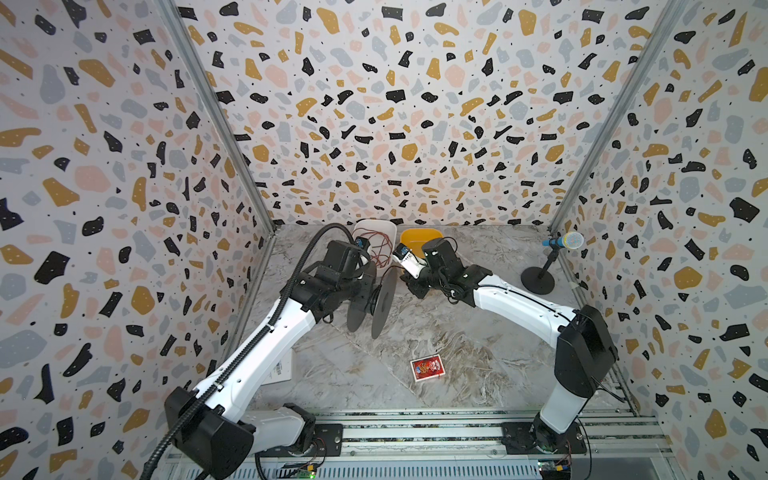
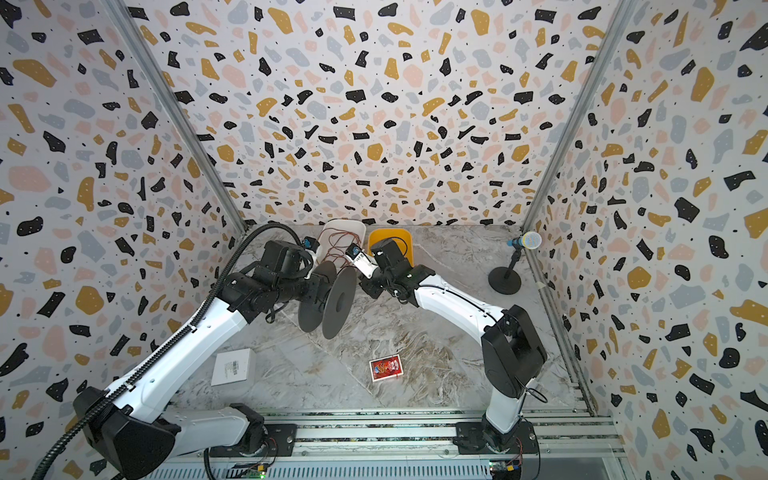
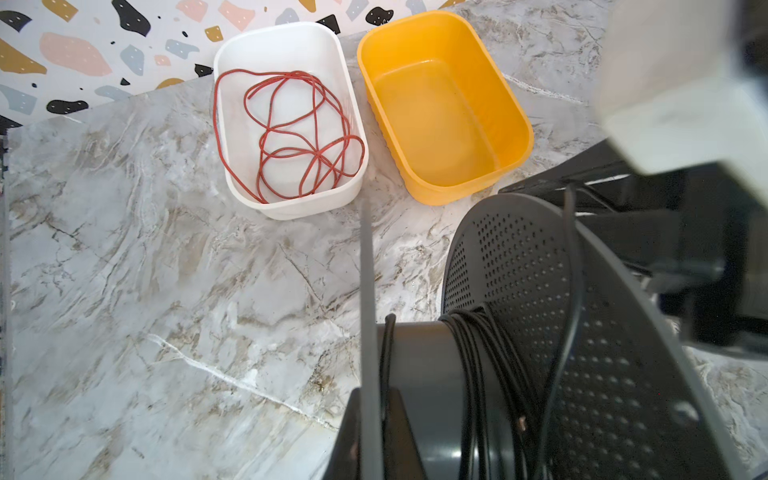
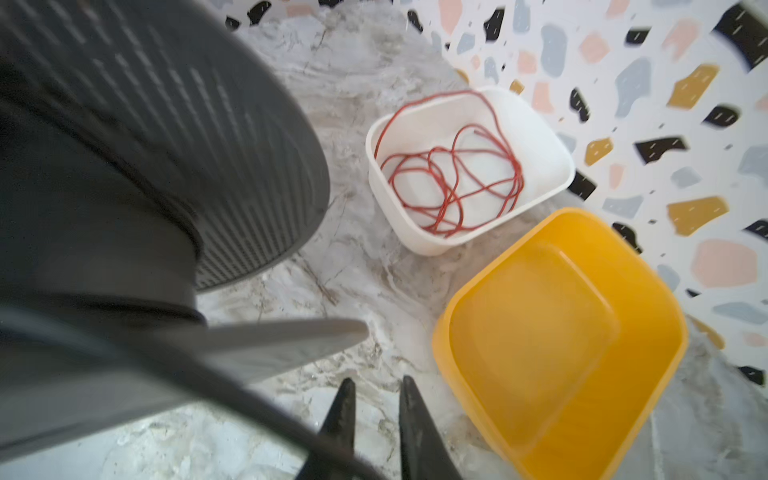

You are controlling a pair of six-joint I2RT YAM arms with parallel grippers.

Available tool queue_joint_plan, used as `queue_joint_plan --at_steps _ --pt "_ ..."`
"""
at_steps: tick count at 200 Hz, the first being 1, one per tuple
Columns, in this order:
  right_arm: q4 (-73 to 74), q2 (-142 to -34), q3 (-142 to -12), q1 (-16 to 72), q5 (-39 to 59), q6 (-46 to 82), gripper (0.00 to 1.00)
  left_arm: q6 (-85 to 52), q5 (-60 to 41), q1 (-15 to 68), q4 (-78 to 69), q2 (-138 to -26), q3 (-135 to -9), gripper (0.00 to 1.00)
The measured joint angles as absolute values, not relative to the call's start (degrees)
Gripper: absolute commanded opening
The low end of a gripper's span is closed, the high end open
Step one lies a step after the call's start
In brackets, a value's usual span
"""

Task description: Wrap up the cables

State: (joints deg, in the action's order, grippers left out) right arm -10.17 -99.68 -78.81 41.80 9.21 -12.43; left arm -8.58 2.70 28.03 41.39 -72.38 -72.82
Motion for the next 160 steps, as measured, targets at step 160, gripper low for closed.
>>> queue_joint_plan --at_steps 160 --pt "9.13 -90.70 -64.84 32.80 33.41 0.12 0.62 -8.12 -2.81 28.03 43.07 -76.12 -74.83 0.00"
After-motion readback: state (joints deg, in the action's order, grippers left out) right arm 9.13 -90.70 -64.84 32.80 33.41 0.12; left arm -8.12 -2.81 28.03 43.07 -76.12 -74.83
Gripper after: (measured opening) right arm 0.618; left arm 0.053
